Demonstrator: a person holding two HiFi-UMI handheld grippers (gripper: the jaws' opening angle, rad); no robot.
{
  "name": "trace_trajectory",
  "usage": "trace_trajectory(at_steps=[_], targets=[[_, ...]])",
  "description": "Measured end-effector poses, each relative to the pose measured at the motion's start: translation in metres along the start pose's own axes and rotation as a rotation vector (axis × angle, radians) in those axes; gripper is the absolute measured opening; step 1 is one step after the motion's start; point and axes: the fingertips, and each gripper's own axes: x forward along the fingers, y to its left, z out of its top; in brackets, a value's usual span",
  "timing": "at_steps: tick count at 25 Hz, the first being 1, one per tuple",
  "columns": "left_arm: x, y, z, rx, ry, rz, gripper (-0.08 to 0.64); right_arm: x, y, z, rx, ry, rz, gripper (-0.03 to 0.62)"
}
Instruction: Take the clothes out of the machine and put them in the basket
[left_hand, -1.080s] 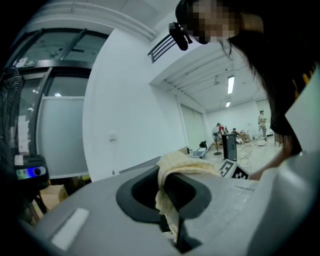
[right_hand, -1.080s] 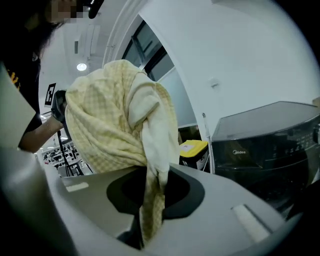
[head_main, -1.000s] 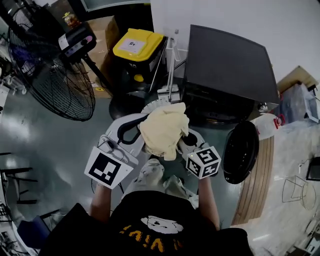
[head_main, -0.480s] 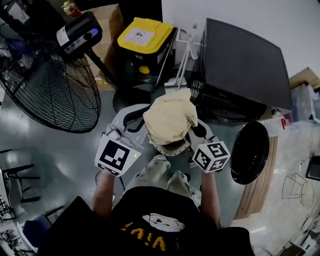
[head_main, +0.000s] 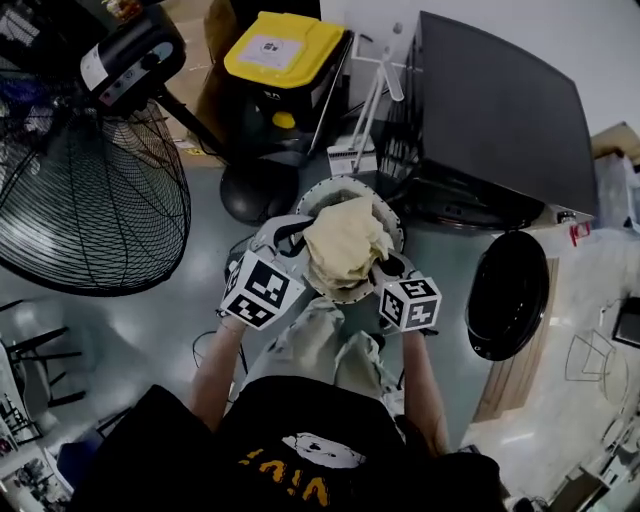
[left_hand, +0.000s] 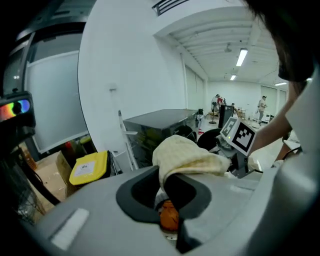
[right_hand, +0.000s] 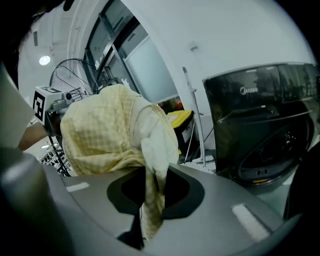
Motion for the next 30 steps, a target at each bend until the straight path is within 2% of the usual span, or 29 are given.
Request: trace_trajectory(at_steps=[12, 13, 17, 21, 24, 26, 28, 30], targets=[[0.088, -0.029, -0.089, -0.064, 0.173, -0.172, 0.015, 0.060, -0.059, -0.106, 0.078, 0.217, -0.125, 0.073], [0.096, -0.032, -0.096, -0.071, 0.187, -0.186, 0.015, 0.062, -0.062, -0.118, 0.079, 0.253, -0.134, 0.089], [0.130, -0.049, -0.129, -0.099, 0.260, -0.245, 0.015, 0.059, -0.075, -0.162, 0.131, 0.367, -0.169, 0.226], [0.154, -0.083, -0.177, -0.092, 0.417, -0.346, 0.020, 0.049, -0.082, -0.188, 0.225, 0.377, -0.187, 0.262], [0.164, -0.114, -0.209, -0.076, 0.532, -0.459, 0.124, 0.039, -0.088, -0.193, 0.288, 0.350, -0.200, 0.269], [0.165, -0.132, -0.224, -0.120, 0.597, -0.522, 0.232, 0.033, -0.091, -0.192, 0.302, 0.330, -0.202, 0.264], [0.169, -0.143, -0.224, -0.192, 0.605, -0.550, 0.250, 0.027, -0.092, -0.188, 0.307, 0.302, -0.204, 0.256], [0.172, -0.148, -0.220, -0.244, 0.588, -0.547, 0.250, 0.020, -0.095, -0.181, 0.316, 0.264, -0.209, 0.249]])
